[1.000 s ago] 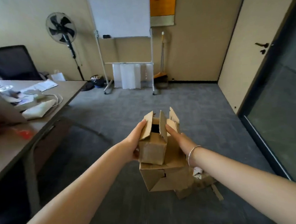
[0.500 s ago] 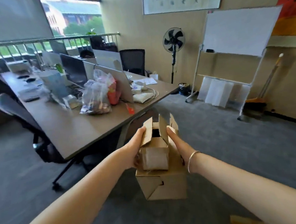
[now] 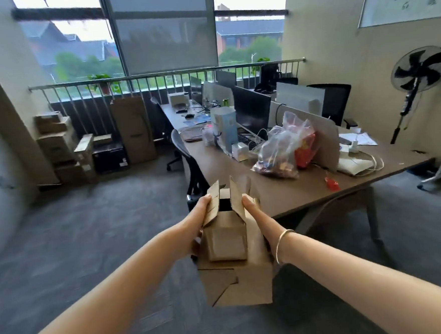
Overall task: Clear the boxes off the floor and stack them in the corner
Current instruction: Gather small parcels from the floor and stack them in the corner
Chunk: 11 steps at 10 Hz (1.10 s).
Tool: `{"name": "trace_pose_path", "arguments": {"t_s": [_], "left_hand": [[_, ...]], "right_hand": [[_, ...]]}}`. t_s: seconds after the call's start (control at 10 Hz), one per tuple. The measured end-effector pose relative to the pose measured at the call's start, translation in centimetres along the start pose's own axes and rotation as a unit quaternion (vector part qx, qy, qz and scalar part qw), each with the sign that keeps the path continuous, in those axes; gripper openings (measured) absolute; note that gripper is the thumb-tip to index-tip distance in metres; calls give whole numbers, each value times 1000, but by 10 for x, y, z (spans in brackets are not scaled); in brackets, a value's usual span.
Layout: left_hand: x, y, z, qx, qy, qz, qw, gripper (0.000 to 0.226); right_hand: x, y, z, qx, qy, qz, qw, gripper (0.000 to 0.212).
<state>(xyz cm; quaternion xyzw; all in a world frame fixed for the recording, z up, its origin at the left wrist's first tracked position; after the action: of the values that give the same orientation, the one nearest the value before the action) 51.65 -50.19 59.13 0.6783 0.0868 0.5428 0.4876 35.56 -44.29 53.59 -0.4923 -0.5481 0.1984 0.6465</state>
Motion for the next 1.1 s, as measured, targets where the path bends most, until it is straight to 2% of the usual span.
{"name": "trace_pose_path", "arguments": {"t_s": [0.1, 0.3, 0.6, 0.8, 0.9, 1.0, 1.1], "left_hand": [[-15, 7, 79, 14, 35, -1, 999, 83], [-51, 11, 203, 43, 91, 3, 995, 86], [-136, 39, 324, 74, 140, 21, 987, 86], [-213, 110, 399, 93, 171, 7, 981, 84], [-252, 150, 444, 105, 180, -9, 978, 88], [-284, 175, 485, 140, 185, -14, 973, 86], [-320, 192, 528, 139, 190, -10, 972, 87]], "right_hand": [[-45, -13, -79, 9, -27, -3, 1000, 134], [-112, -31, -196, 50, -60, -3, 997, 135], [-250, -54, -314, 46, -137, -33, 989, 141], [-342, -134, -380, 67, -170, 8, 983, 146], [-381, -191, -419, 79, -207, 63, 973, 145], [-413, -232, -456, 121, -204, 99, 966, 136], [-462, -247, -491, 127, -222, 96, 962, 130]]}}
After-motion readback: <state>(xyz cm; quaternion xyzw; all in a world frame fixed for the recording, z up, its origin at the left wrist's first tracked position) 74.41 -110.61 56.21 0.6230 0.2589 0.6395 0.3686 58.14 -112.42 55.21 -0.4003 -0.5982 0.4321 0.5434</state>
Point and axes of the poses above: each hand's wrist, its own x-axis away from the middle knuckle, its own z-axis out of the back of the hand, y = z × x, the point moved 8 cm from there along -x, towards the middle knuckle
